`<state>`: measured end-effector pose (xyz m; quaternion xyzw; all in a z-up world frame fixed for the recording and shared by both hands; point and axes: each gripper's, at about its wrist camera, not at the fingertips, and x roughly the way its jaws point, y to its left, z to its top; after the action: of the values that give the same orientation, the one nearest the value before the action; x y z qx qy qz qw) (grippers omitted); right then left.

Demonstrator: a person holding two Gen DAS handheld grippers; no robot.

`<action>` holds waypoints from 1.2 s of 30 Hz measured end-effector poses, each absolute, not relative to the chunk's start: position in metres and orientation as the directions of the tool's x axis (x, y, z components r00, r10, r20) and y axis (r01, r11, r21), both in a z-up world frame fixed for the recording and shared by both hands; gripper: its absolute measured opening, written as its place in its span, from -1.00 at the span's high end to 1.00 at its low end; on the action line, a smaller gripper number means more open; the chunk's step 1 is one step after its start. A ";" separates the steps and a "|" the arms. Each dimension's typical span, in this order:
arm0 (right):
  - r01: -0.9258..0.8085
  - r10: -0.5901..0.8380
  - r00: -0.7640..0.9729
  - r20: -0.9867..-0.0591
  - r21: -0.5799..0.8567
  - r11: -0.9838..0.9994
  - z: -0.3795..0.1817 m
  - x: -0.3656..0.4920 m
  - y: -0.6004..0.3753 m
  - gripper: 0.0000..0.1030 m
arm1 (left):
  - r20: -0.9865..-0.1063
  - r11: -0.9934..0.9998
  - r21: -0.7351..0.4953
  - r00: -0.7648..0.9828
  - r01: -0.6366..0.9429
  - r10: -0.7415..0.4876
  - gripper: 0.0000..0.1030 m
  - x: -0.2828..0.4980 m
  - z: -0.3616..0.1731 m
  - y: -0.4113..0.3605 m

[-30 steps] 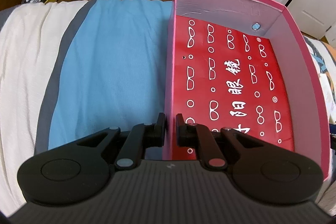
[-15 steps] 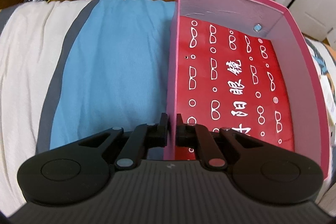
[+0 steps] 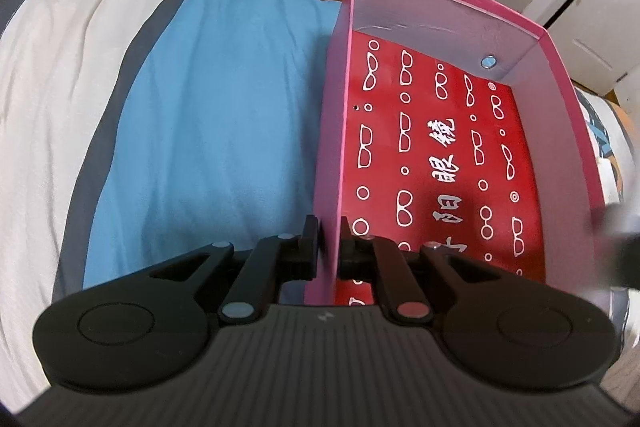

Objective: Organize rigid objects
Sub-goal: 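Lift the white power bank with the right gripper and lower it into the pink box, then open the right gripper to stand the power bank in the box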

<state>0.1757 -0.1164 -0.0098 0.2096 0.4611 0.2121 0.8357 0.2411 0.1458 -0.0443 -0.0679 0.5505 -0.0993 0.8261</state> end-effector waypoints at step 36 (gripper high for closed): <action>-0.031 0.458 0.350 -0.817 0.479 0.877 -0.088 0.202 -0.052 0.59 | -0.880 0.958 -0.264 0.377 0.114 -0.288 0.81 0.240 -0.041 0.154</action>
<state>0.2019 -0.0523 -0.0877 0.1947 0.5490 0.1532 0.7983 0.2405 0.1541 -0.0411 -0.0799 0.5445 -0.1214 0.8260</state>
